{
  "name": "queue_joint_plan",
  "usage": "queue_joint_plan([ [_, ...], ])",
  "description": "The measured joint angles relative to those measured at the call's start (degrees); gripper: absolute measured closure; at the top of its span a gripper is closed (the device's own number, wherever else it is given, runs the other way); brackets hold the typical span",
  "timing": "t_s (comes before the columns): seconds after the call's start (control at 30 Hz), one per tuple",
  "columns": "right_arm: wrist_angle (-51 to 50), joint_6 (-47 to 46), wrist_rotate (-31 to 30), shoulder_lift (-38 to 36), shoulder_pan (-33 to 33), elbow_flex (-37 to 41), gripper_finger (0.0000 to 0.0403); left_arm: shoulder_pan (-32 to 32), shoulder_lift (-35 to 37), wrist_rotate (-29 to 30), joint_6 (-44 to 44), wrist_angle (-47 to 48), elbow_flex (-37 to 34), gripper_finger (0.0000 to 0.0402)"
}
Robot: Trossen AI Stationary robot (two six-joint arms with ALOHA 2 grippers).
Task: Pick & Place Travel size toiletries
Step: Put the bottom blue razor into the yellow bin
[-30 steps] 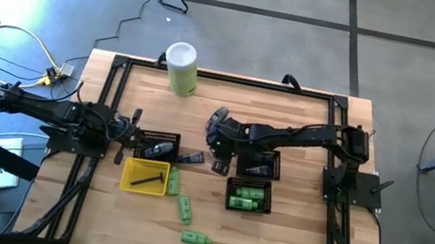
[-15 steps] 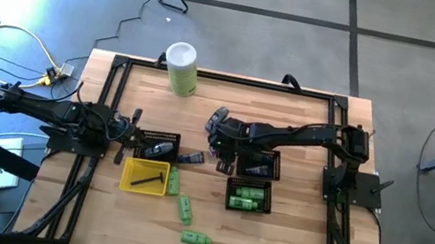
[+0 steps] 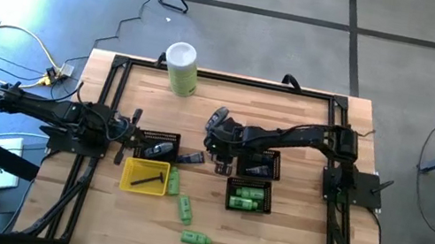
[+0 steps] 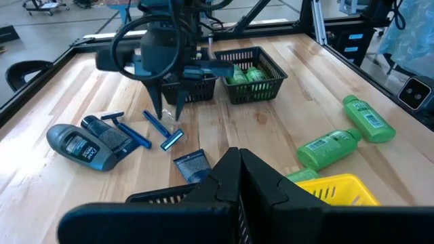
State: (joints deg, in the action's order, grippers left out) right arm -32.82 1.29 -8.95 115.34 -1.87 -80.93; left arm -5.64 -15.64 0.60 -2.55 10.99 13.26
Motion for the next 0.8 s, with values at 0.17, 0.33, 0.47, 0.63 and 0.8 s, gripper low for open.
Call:
queue_joint_plan([
  [0.17, 1.96, 1.55, -0.17, 0.75, 0.00, 0.00, 0.0295, 0.01, 0.02, 0.11, 0.03, -0.10, 0.00, 0.0402],
  [0.33, 3.57, 2.26, 0.28, 1.65, -0.02, 0.00, 0.0295, 0.01, 0.02, -0.02, 0.02, -0.08, 0.00, 0.0402],
  [0.47, 4.73, 3.12, 0.93, 3.35, 0.00, 0.00, 0.0295, 0.01, 0.02, 0.00, 0.04, -0.10, 0.00, 0.0402],
  [0.63, 6.50, 3.38, -2.31, 4.51, -0.07, -0.02, 0.0295, 0.01, 0.02, 0.00, 0.04, -0.02, 0.00, 0.0402],
  [0.8, 6.71, 3.38, -2.47, 4.68, -0.28, -0.02, 0.0295, 0.01, 0.01, 0.00, 0.04, 0.03, -0.02, 0.0402],
])
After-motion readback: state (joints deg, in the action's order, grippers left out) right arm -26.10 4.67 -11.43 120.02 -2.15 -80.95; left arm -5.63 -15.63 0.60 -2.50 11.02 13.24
